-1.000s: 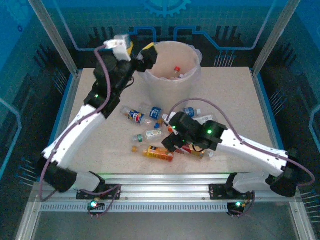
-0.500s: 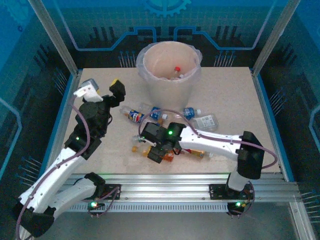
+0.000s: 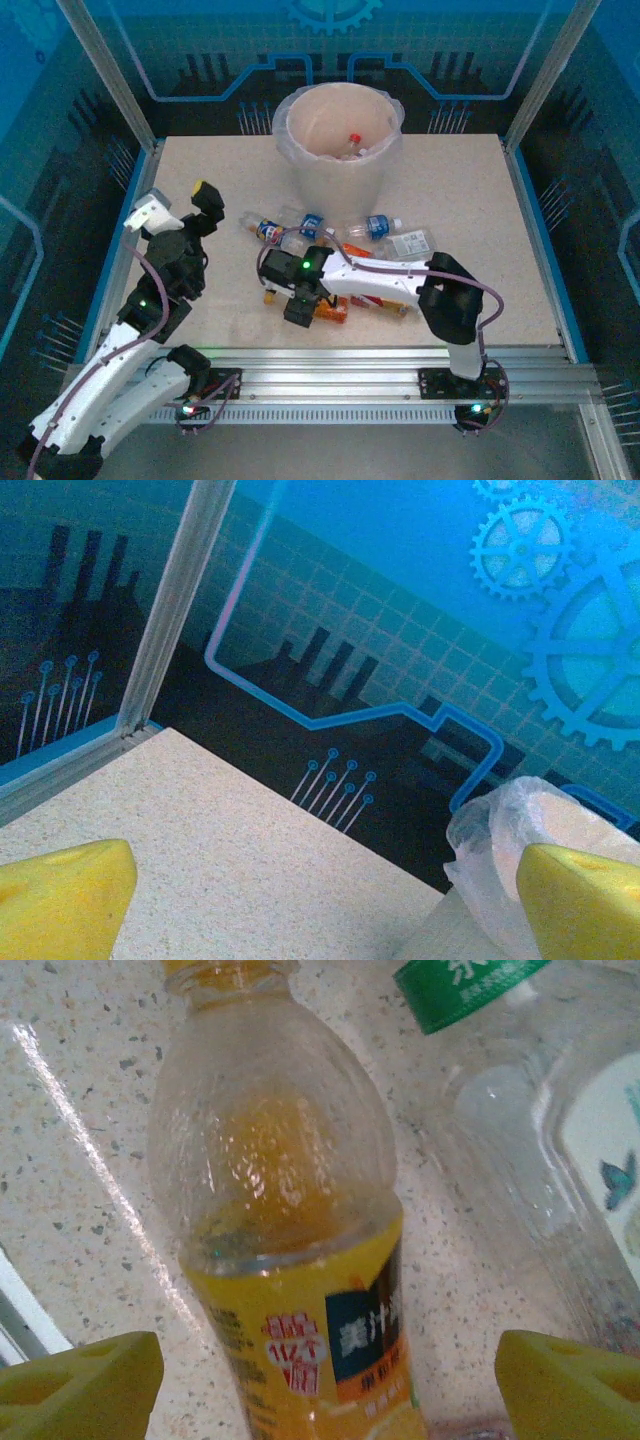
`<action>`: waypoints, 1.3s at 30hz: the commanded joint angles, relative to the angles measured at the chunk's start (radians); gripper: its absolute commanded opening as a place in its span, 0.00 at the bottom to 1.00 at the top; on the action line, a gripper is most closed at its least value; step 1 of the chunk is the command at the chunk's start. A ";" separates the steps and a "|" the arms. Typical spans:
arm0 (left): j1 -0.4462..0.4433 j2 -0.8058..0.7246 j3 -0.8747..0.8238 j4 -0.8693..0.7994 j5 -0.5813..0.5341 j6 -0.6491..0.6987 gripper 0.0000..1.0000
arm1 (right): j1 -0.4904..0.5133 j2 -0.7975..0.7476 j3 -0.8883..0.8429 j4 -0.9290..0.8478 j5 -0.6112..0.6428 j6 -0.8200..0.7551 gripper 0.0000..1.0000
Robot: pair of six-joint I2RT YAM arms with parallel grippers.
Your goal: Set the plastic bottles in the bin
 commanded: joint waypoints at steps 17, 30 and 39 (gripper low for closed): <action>0.061 -0.064 -0.065 -0.006 -0.059 -0.029 0.99 | -0.011 0.209 0.079 0.015 0.000 -0.077 0.78; 0.083 -0.075 -0.070 -0.014 -0.056 -0.026 0.99 | -0.008 0.198 0.132 -0.011 -0.020 -0.104 0.40; 0.085 -0.075 -0.065 -0.016 -0.039 -0.029 0.99 | -0.011 0.037 0.099 0.007 -0.042 -0.077 0.27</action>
